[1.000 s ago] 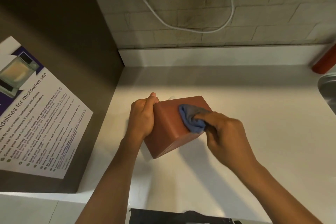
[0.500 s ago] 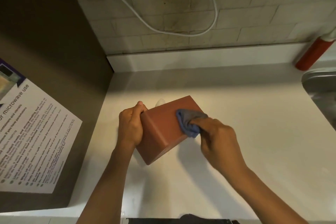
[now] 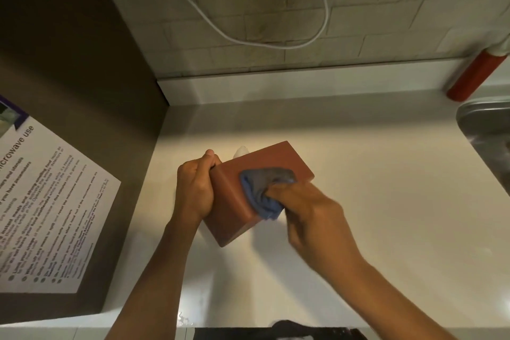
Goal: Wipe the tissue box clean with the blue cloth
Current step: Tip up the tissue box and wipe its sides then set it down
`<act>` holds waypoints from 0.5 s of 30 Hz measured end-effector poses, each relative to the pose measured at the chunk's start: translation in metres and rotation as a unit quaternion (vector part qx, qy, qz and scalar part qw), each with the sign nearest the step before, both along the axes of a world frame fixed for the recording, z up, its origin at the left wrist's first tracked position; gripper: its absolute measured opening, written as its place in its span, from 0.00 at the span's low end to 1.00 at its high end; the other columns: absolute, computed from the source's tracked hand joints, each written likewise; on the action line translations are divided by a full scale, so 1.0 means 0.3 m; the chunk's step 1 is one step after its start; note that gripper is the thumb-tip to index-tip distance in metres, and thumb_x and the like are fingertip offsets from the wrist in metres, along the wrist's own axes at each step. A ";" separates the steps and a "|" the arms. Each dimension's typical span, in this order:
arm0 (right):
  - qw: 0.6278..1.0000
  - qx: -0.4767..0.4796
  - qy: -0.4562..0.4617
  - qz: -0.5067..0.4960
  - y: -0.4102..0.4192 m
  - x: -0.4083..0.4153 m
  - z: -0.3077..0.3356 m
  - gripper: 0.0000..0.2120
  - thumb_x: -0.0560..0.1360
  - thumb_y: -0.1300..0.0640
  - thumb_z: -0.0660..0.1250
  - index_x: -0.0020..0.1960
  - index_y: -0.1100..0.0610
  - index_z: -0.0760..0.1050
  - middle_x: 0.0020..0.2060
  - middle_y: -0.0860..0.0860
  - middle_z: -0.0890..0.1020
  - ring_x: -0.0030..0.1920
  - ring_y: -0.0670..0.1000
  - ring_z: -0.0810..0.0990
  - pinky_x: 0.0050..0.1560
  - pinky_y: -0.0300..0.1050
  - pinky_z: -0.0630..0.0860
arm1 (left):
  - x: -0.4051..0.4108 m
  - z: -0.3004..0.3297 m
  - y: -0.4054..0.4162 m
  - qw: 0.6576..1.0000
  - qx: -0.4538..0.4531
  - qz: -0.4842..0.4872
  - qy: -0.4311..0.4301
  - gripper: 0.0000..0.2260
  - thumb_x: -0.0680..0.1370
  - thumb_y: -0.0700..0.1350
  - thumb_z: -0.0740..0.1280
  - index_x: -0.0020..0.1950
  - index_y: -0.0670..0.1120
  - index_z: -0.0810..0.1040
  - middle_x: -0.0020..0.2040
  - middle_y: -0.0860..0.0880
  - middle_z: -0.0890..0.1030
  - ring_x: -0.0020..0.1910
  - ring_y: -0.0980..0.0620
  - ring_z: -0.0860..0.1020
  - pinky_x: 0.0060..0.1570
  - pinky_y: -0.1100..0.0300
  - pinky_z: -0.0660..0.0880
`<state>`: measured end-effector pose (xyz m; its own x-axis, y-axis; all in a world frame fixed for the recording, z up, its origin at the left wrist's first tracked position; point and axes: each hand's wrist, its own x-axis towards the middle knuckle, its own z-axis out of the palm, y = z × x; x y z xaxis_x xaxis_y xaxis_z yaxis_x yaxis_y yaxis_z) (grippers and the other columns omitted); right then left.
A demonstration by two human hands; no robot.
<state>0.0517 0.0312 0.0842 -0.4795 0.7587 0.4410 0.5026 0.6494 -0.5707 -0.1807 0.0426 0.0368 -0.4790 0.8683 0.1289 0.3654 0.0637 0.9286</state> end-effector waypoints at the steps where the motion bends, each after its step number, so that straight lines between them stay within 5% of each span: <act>1: 1.000 -0.002 -0.013 -0.026 0.040 0.014 -0.017 0.21 0.63 0.71 0.59 0.48 0.54 0.82 0.43 0.48 0.83 0.41 0.53 0.80 0.41 0.42 0.75 | 0.001 -0.001 -0.002 1.000 -0.009 0.003 -0.005 0.24 0.82 0.59 0.53 0.29 0.55 0.73 0.26 0.55 0.75 0.26 0.57 0.74 0.36 0.60 0.72; 8: 0.987 -0.053 -0.044 -0.146 0.195 0.040 -0.068 0.19 0.67 0.73 0.63 0.48 0.56 0.83 0.42 0.52 0.85 0.40 0.57 0.81 0.39 0.37 0.69 | 0.021 0.023 0.009 1.000 -0.007 0.004 0.010 0.24 0.82 0.56 0.53 0.28 0.54 0.73 0.24 0.56 0.74 0.26 0.58 0.72 0.35 0.59 0.69; 15: 1.000 0.001 0.017 0.023 -0.034 -0.041 0.034 0.20 0.65 0.70 0.66 0.53 0.54 0.81 0.48 0.48 0.84 0.47 0.50 0.80 0.51 0.37 0.76 | 0.008 0.023 0.025 1.000 0.005 -0.010 0.028 0.24 0.83 0.54 0.54 0.28 0.55 0.73 0.24 0.55 0.73 0.26 0.57 0.72 0.33 0.60 0.70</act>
<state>0.0394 0.0211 0.0943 -0.4993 0.7352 0.4585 0.4519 0.6725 -0.5862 -0.1783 0.0502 0.0437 -0.4526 0.8765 0.1638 0.4189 0.0468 0.9068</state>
